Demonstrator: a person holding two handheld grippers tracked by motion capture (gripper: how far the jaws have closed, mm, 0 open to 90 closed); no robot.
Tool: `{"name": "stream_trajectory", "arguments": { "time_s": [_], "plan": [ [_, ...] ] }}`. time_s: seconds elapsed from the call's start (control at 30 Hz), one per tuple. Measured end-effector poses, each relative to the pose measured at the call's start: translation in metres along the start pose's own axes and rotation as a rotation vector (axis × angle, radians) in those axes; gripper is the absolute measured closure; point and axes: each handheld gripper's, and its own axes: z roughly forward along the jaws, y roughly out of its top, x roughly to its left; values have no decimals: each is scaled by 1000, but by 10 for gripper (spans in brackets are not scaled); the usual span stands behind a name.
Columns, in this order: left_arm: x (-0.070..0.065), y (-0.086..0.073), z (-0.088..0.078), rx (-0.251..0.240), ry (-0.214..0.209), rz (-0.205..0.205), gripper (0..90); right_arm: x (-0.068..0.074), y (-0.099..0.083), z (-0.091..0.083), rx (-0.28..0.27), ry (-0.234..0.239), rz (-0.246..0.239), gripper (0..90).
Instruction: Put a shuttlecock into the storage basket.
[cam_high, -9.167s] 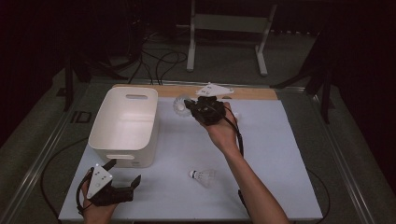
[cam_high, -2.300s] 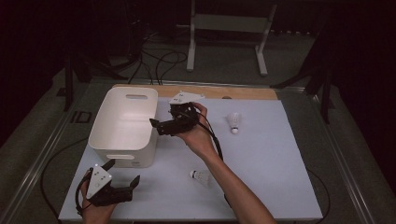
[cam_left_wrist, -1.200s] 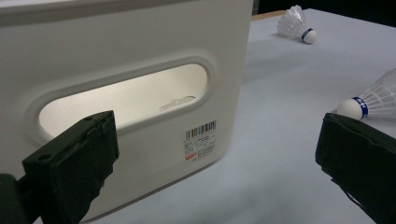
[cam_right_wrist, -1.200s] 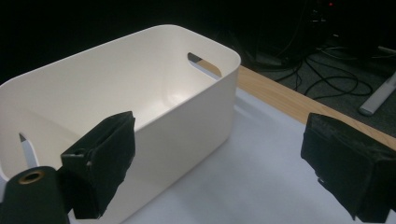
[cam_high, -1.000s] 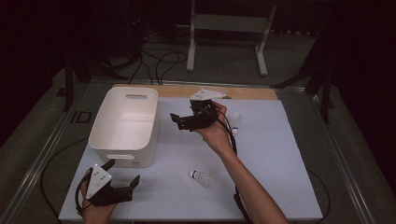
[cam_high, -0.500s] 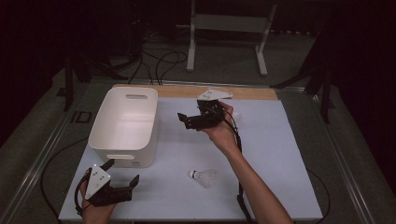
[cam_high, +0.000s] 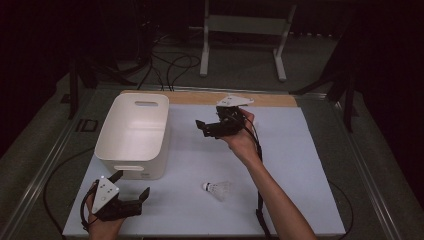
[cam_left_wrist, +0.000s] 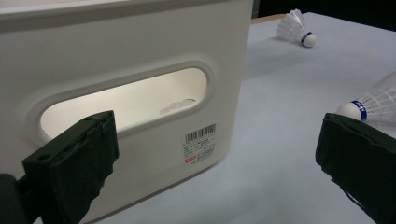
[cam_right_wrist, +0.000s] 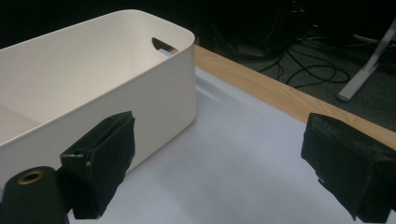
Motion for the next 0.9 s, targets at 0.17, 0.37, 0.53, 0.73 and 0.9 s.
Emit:
{"name": "stream_trajectory", "arguments": {
  "time_s": [0.17, 0.37, 0.53, 0.73, 0.9],
  "plan": [
    [0, 0, -1, -1, 1, 2, 0, -6, -3, -1, 2, -14, 6, 97],
    [0, 0, -1, -4, -1, 0, 0, -12, -4, -3, 3, -27, 12, 98],
    [0, 0, -1, -10, -2, -3, 0, -19, -6, -6, 4, -42, 21, 97],
    [0, 0, -1, -11, -3, -1, 0, -26, -8, -8, 7, -58, 26, 97],
    [0, 0, -1, -11, -3, -1, 0, -32, -10, -9, 15, -70, 34, 97]
  ]
}}
